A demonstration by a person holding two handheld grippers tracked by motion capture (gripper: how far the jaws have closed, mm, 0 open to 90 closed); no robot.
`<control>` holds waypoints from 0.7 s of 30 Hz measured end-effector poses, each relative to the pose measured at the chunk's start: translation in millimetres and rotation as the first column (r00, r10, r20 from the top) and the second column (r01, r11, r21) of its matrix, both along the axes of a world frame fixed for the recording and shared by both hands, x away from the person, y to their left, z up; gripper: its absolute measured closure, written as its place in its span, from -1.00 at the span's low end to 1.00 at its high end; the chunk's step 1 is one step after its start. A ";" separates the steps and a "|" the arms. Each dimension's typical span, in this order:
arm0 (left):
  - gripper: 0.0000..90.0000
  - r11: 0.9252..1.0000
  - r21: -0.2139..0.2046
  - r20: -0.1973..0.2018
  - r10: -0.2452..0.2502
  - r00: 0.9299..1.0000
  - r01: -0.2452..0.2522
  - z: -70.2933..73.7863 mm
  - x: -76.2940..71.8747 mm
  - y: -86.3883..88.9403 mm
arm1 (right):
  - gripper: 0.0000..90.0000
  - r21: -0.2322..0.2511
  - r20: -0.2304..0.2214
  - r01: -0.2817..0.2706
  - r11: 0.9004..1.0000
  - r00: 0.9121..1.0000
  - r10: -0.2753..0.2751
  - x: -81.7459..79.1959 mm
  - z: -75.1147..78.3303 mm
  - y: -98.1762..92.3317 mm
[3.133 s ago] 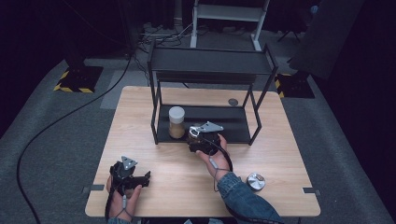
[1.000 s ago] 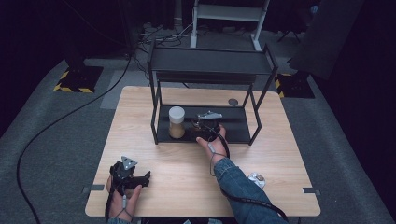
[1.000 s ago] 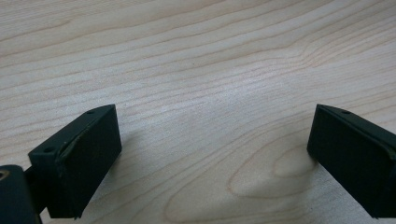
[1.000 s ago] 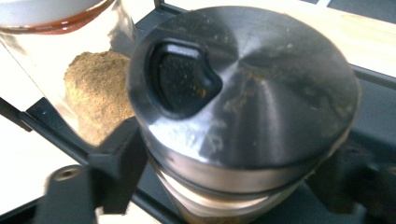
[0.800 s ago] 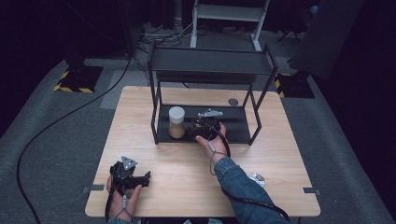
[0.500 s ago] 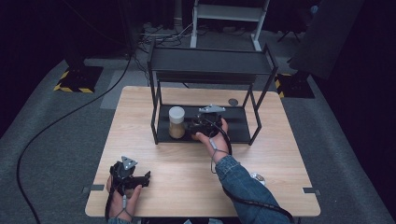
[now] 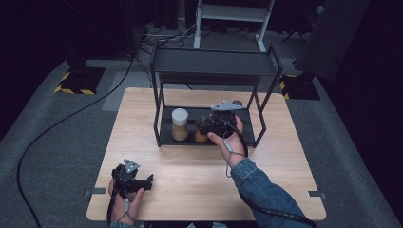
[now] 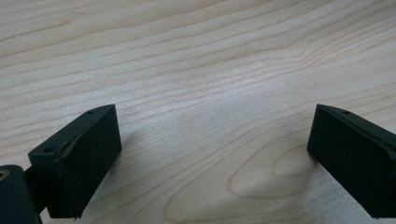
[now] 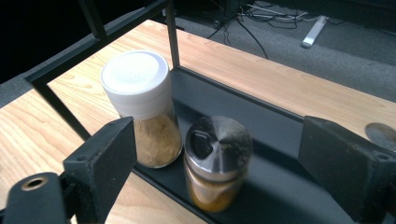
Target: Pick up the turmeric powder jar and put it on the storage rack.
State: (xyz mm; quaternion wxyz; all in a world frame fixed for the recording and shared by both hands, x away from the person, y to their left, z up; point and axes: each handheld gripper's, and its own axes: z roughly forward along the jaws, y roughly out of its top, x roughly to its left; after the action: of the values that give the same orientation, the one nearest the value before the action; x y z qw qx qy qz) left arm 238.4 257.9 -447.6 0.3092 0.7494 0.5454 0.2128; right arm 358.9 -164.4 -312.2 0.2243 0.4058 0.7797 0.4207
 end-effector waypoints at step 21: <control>-0.94 1.000 0.000 0.000 0.000 1.000 0.000 -0.1 0.0 -0.1 | -0.74 -0.014 0.012 0.015 1.000 1.000 -0.015 -49.8 5.4 -66.9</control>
State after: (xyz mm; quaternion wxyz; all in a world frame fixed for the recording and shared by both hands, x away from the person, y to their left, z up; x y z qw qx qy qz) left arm 238.3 257.8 -447.7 0.3093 0.7492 0.5456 0.2130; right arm 309.1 -231.3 -306.8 0.2350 0.4076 0.7781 0.4162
